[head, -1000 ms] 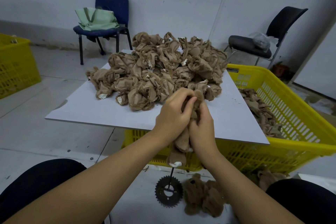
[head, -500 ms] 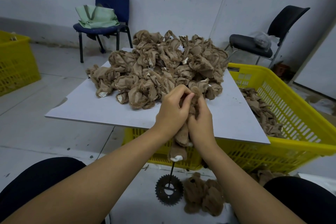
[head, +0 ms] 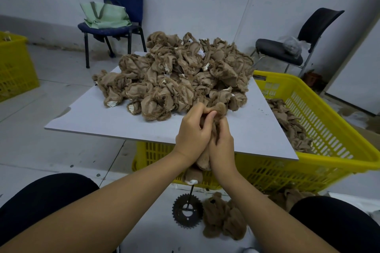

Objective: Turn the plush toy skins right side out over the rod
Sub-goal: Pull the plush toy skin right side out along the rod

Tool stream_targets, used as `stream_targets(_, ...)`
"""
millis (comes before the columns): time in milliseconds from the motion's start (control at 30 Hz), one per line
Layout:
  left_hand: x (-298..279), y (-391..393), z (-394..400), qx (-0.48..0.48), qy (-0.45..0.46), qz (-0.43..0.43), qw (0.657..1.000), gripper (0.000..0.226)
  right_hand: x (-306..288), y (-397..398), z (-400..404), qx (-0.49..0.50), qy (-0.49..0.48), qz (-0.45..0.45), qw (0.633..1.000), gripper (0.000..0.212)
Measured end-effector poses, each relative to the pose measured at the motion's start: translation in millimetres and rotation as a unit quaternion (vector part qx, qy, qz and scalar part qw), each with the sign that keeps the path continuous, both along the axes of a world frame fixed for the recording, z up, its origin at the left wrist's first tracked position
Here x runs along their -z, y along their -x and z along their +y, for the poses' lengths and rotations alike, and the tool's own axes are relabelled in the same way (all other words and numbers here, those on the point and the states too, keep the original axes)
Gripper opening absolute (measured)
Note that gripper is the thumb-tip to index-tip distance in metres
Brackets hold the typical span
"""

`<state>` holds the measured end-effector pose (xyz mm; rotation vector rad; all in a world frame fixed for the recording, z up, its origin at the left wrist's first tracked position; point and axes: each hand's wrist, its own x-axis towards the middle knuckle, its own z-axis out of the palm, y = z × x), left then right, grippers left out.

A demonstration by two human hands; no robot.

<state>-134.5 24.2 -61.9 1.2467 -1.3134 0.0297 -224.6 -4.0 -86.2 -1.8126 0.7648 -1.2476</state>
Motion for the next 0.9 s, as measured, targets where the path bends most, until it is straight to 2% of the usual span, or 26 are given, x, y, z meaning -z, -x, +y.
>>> stream_targets(133, 7.1, 5.3, 5.6, 0.001, -0.016, 0.01, 1.0, 0.018, 1.6, 4.7, 0.2, -0.004, -0.003, 0.023, 1.0, 0.018)
stream_targets(233, 9.1, 4.6, 10.4, 0.005, -0.029, 0.01, 1.0, 0.012, -0.1, 7.3, 1.0, -0.01, 0.003, 0.037, 0.999, 0.032)
stream_targets(433, -4.5, 0.6, 6.9, -0.015, -0.15, -0.039, 0.988, 0.02, -1.9, 5.4, -5.6, -0.002, -0.029, 0.04, 0.999, 0.029)
stream_targets(533, -18.0, -2.2, 8.5, -0.015, -0.117, -0.029, 0.993, 0.015, -22.3, 3.6, -10.0, -0.013, -0.029, 0.049, 0.998, 0.027)
stream_targets(633, -33.9, -2.9, 10.5, 0.013, -0.09, -0.017, 0.996, 0.011, -49.0, 7.4, -15.1, -0.032, -0.071, -0.026, 0.997, 0.022)
stream_targets(733, -48.5, -5.6, 14.3, 0.005, -0.072, -0.061, 0.996, 0.011, -67.5, 13.0, -15.8, -0.061, -0.073, -0.083, 0.992, 0.027)
stream_targets(800, -53.4, -9.6, 18.4, -0.002, -0.061, -0.081, 0.995, 0.009, -71.7, 15.1, -12.3, -0.068, -0.035, -0.063, 0.995, 0.031)
stream_targets(900, -55.6, -13.0, 22.1, -0.014, -0.065, -0.102, 0.993, 0.008, -72.5, 14.8, -7.3, -0.07, 0.004, -0.03, 0.997, 0.023)
